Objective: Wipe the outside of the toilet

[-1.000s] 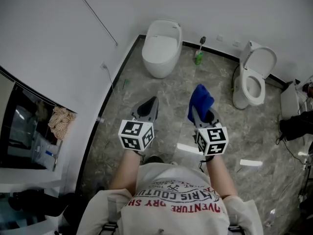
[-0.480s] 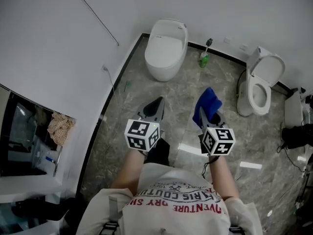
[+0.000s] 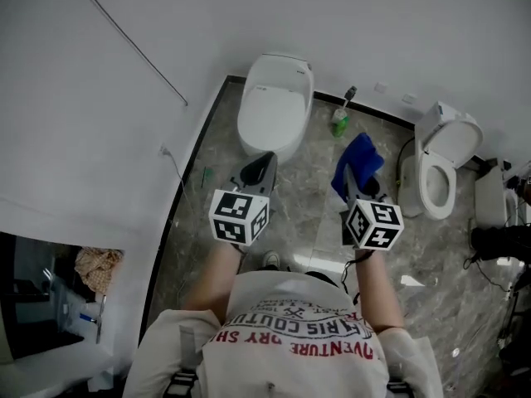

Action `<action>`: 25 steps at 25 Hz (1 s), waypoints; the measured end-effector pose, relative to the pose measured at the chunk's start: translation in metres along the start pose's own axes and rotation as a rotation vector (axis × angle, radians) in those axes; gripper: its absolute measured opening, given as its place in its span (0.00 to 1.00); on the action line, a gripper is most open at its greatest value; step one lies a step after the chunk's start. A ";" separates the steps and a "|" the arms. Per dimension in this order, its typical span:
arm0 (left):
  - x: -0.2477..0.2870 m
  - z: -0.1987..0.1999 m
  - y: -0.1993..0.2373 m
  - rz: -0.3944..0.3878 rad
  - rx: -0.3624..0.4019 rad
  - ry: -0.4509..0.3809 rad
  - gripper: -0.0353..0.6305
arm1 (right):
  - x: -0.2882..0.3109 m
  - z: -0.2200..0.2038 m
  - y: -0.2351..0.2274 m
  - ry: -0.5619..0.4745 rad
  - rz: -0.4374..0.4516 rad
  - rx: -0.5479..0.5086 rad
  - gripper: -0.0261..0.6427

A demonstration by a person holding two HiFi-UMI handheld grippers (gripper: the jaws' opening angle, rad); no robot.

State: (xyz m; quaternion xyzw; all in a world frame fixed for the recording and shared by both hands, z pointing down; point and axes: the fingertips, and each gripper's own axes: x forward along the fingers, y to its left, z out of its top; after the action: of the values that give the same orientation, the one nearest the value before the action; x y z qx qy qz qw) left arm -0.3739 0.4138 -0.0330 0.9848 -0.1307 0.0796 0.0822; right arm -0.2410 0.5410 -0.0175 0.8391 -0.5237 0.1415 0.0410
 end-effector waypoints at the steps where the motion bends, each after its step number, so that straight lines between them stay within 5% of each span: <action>1: 0.011 0.005 0.010 0.001 -0.004 -0.002 0.06 | 0.014 0.008 -0.003 -0.003 -0.006 0.002 0.15; 8: 0.086 0.002 0.060 0.019 -0.043 0.046 0.06 | 0.104 0.014 -0.041 0.050 -0.018 0.046 0.15; 25: 0.347 0.023 0.168 0.248 -0.135 0.086 0.06 | 0.382 0.057 -0.201 0.158 0.129 0.049 0.15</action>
State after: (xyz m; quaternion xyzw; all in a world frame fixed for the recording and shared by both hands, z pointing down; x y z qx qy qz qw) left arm -0.0852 0.1646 0.0299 0.9490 -0.2526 0.1224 0.1436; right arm 0.1063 0.2874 0.0506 0.7906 -0.5682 0.2221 0.0526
